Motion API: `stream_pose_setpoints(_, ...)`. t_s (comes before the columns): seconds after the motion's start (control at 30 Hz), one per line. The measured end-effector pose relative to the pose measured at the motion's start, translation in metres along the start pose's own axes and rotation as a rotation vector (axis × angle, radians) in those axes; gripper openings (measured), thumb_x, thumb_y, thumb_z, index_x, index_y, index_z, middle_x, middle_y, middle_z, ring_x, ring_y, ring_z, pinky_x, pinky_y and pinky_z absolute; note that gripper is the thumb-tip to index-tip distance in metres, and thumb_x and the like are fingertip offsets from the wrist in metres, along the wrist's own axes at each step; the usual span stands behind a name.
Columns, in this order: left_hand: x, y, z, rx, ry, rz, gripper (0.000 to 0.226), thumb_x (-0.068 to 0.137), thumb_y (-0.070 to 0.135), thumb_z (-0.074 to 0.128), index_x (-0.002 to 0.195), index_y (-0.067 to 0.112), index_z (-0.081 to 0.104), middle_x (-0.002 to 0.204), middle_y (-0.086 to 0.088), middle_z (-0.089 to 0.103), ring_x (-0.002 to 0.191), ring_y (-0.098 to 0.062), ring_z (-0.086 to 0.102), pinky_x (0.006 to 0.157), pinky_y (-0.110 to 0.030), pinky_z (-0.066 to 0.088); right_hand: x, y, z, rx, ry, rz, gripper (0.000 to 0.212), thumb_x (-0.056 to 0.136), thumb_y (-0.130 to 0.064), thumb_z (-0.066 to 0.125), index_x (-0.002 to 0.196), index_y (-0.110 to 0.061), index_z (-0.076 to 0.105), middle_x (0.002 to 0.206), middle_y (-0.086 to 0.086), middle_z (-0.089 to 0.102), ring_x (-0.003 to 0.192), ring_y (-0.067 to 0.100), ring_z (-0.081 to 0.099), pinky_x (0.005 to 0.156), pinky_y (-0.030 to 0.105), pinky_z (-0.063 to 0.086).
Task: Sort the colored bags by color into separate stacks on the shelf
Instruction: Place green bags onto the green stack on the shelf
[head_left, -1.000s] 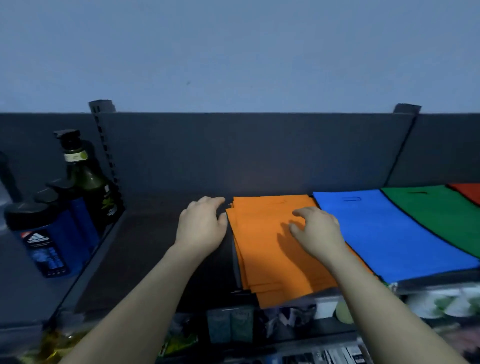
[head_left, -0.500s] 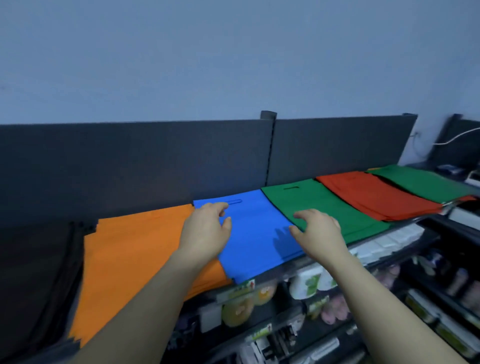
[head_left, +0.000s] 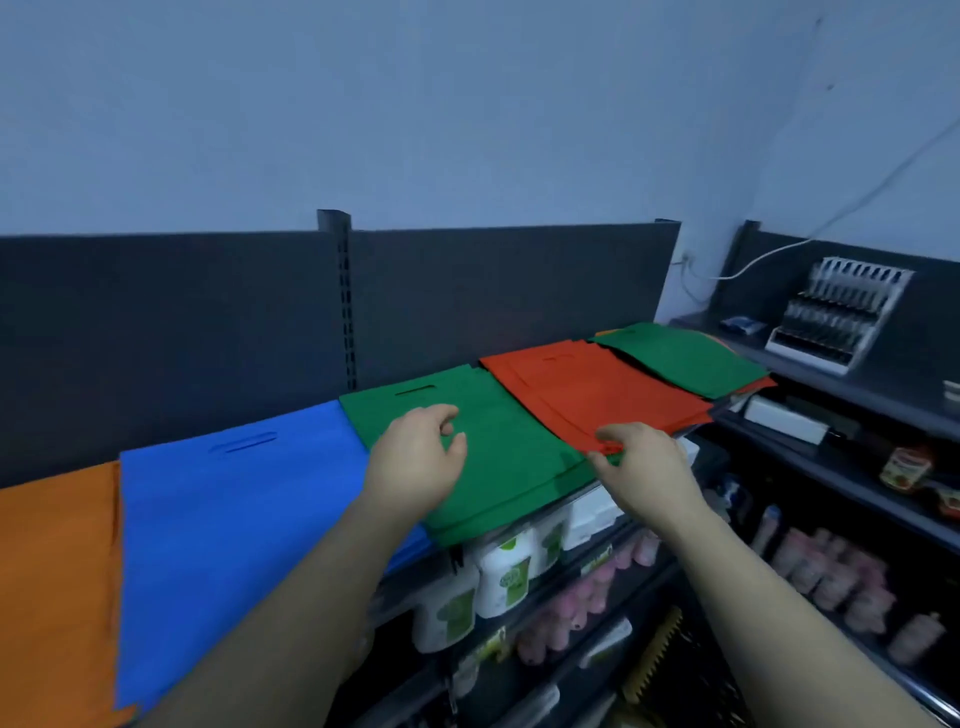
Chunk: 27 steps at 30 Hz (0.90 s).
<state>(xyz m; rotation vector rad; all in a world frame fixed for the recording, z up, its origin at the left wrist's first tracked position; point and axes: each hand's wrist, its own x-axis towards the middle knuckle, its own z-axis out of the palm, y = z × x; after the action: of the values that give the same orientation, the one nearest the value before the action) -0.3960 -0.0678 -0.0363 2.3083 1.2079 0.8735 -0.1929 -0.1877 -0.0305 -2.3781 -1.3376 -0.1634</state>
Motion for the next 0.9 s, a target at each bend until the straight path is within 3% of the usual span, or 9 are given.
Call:
stream_pose_setpoints(0.5, 0.174, 0.074, 0.131, -0.064, -0.088, 0.081, 0.038, 0.087, 0.023, 0.058, 0.124, 0.016, 0.061, 0.102, 0.003, 0.068, 0.096, -0.021, 0.062, 0.091, -0.033, 0.048, 0.151, 0.125, 0.007, -0.021, 0.049, 0.176, 0.04, 0.091, -0.036, 0.055, 0.127, -0.021, 0.059, 0.13, 0.001, 0.061, 0.124, 0.022, 0.051, 0.106, 0.041, 0.037)
stream_pose_setpoints(0.73, 0.226, 0.099, 0.21, -0.047, -0.095, 0.111, 0.037, 0.088, 0.022, 0.059, 0.123, 0.014, 0.062, 0.108, -0.002, 0.068, 0.103, -0.02, 0.061, 0.091, -0.027, 0.044, 0.234, 0.205, 0.026, -0.095, 0.018, 0.202, 0.034, 0.088, -0.036, 0.056, 0.117, -0.02, 0.066, 0.119, 0.005, 0.066, 0.114, 0.027, 0.058, 0.096, 0.038, 0.045)
stream_pose_setpoints(0.9, 0.269, 0.13, 0.274, -0.077, -0.116, 0.03, 0.039, 0.088, 0.022, 0.058, 0.126, 0.011, 0.06, 0.114, -0.005, 0.068, 0.106, -0.019, 0.061, 0.097, -0.028, 0.044, 0.303, 0.271, 0.037, -0.118, -0.041, 0.195, 0.038, 0.091, -0.035, 0.053, 0.126, -0.022, 0.06, 0.125, 0.007, 0.063, 0.118, 0.027, 0.056, 0.098, 0.037, 0.04)
